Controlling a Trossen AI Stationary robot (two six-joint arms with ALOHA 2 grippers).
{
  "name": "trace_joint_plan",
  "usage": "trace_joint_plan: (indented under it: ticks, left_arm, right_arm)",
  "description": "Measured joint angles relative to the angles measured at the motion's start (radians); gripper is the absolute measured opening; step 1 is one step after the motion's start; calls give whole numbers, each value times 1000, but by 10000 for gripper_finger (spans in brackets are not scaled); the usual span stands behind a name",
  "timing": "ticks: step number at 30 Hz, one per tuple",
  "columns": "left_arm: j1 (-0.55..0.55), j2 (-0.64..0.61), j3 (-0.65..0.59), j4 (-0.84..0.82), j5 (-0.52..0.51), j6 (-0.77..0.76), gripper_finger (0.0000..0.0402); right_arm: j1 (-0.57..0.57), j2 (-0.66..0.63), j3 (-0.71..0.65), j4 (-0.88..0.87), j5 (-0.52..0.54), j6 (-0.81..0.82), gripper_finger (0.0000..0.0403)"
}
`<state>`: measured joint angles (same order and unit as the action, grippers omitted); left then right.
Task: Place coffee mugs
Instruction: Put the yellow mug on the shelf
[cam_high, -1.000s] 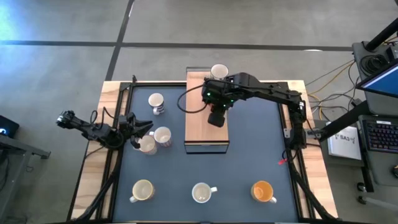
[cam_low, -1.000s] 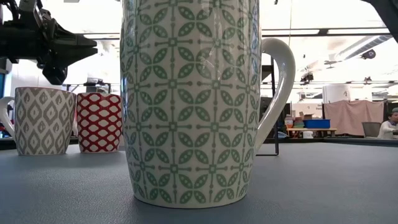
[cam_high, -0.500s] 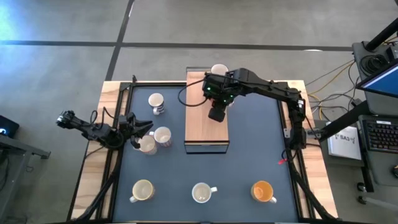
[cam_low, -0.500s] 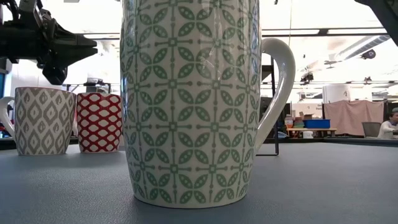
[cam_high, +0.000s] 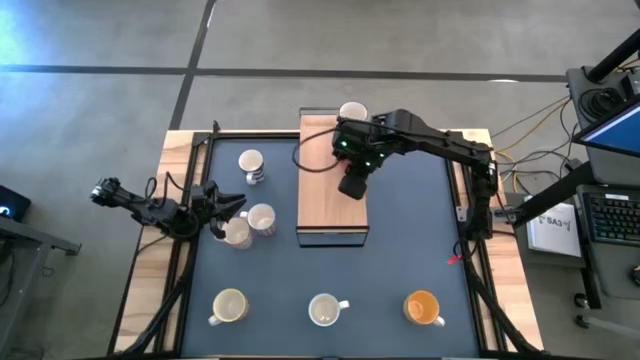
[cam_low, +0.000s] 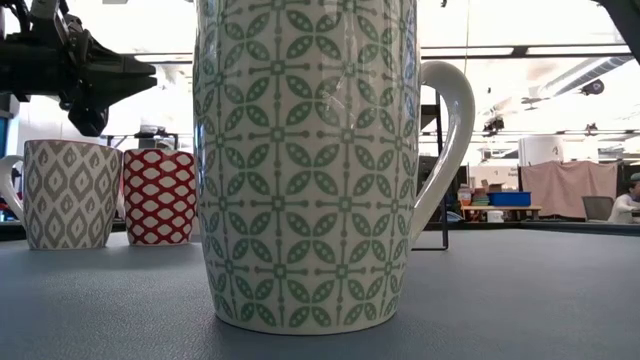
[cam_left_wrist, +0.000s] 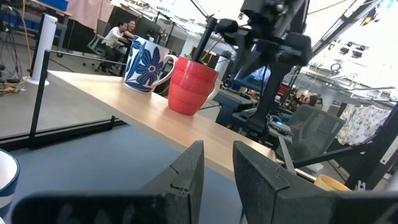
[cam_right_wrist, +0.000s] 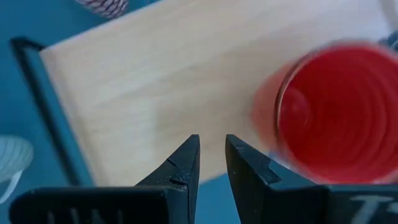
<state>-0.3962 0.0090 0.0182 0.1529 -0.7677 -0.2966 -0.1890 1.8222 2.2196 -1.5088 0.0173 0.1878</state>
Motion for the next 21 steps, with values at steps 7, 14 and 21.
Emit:
trace_joint_plan:
  ticks: [7,14,21]
  left_arm:
    - [0,0,0,0,0,0,68]
    - [0,0,0,0,0,0,68]
    - [0,0,0,0,0,0,68]
  right_arm:
    - [125,-42,-21,-58,-148,151,73]
    - [345,-50,-30,-62,-151,341,86]
    - [551,-50,-74,-62,-155,586,93]
